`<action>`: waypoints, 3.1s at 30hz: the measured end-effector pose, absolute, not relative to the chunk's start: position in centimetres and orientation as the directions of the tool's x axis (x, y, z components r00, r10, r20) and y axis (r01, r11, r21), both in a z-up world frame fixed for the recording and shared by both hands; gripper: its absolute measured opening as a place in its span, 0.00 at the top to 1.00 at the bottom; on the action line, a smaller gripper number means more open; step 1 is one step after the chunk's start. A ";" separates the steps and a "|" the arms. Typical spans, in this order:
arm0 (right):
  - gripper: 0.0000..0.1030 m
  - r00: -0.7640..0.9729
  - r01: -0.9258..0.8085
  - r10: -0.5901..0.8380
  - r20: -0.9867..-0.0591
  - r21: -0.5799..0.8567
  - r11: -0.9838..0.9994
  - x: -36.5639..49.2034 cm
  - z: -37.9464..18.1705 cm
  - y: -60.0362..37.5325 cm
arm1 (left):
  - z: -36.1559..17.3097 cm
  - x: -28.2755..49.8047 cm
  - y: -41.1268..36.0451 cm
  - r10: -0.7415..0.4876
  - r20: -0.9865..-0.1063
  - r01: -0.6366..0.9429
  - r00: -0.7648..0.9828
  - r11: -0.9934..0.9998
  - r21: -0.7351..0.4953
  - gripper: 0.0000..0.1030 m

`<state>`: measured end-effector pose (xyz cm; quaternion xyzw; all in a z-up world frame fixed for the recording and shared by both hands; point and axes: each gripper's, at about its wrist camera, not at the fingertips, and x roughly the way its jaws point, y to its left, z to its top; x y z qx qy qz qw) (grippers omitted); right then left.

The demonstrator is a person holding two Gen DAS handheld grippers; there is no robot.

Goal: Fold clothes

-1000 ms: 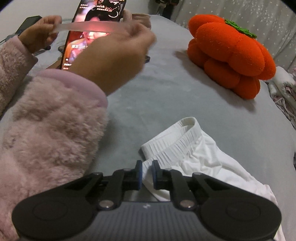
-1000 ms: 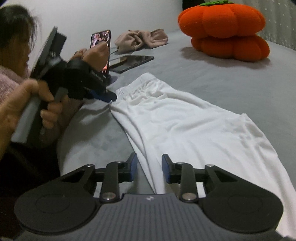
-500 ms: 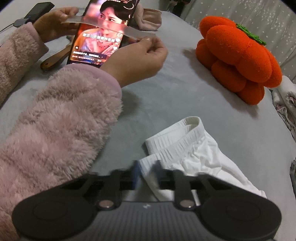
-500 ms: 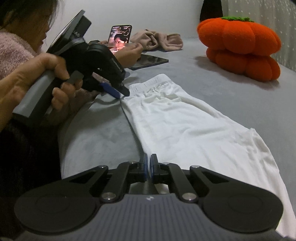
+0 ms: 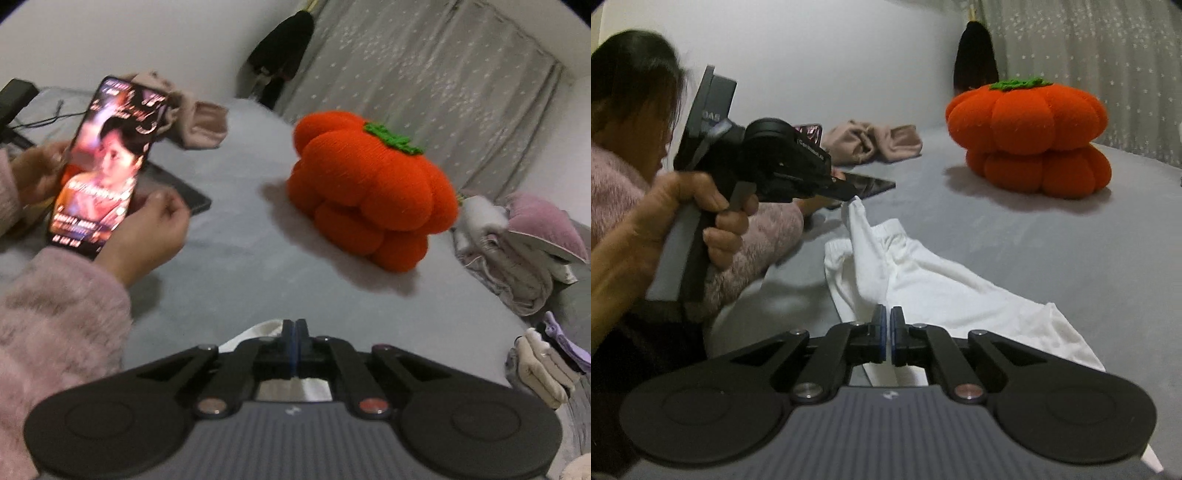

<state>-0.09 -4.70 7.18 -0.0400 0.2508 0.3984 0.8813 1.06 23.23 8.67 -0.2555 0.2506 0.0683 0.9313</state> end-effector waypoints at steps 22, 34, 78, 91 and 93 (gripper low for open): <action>0.70 0.446 -0.691 0.704 -0.553 0.287 0.664 6.4 7.2 -0.8 | 6.4 1.3 27.6 -0.009 -0.698 -0.433 0.716 0.779 -0.454 0.61; 0.61 0.326 -0.543 0.654 -0.683 0.431 0.721 15.7 8.3 6.2 | 4.8 2.7 24.9 0.068 -0.742 -0.435 0.667 0.844 -0.314 0.82; 0.54 0.481 -0.448 0.560 -0.674 0.359 0.818 16.4 9.8 4.9 | 7.6 2.7 22.9 0.172 -0.624 -0.338 0.763 0.928 -0.158 0.61; 0.52 0.601 -0.287 0.455 -0.657 0.354 0.890 10.0 9.9 -10.4 | 7.0 3.8 17.8 0.093 -0.599 -0.120 0.796 0.993 -0.005 0.46; 0.52 0.624 -0.245 0.421 -0.659 0.347 0.905 8.9 9.9 -13.1 | 6.0 4.6 17.3 0.138 -0.643 -0.126 0.753 0.990 0.064 0.45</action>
